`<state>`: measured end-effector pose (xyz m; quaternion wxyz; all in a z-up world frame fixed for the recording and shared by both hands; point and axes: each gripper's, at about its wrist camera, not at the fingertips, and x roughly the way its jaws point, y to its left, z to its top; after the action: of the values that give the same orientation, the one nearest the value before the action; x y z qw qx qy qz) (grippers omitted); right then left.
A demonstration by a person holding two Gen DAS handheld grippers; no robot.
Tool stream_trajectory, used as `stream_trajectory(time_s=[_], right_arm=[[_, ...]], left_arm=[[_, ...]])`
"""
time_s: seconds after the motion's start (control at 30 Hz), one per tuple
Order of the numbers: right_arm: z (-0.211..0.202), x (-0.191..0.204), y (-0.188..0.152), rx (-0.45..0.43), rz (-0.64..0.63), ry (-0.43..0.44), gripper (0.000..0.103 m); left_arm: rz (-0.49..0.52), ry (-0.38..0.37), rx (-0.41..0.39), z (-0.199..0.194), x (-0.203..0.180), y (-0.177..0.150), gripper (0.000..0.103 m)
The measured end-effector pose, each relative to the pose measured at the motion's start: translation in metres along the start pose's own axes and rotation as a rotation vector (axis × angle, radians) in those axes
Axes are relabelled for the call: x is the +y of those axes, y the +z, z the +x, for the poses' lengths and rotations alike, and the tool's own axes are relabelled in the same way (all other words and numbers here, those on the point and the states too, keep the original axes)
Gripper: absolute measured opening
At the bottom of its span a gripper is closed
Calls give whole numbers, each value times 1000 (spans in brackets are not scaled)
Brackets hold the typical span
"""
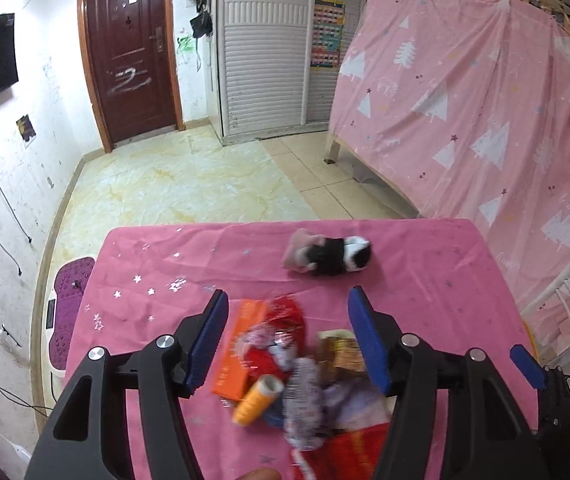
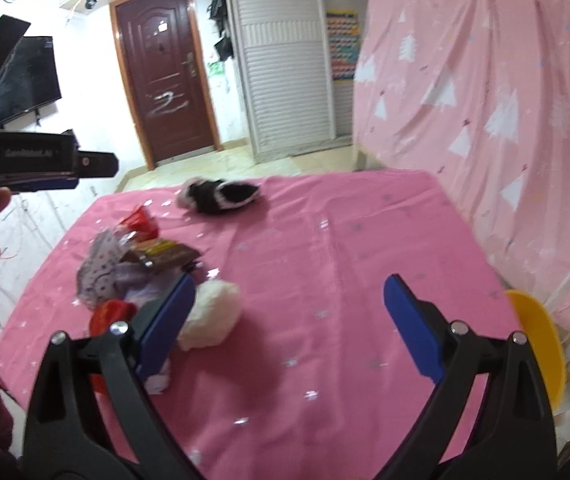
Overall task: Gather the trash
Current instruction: 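Move both tools back over the table toward the remaining items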
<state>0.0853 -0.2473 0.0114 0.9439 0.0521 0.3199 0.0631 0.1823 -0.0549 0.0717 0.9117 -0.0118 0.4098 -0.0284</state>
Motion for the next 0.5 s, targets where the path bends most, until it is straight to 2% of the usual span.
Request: stream_trajectory(time_s=[0.2, 0.5], right_arm=[[14, 13, -4, 59, 12, 78, 91], [31, 22, -7, 120, 20, 104, 91]], left_arm=[[-30, -15, 45, 11, 38, -7, 57], [10, 81, 116, 38, 73, -28, 57]])
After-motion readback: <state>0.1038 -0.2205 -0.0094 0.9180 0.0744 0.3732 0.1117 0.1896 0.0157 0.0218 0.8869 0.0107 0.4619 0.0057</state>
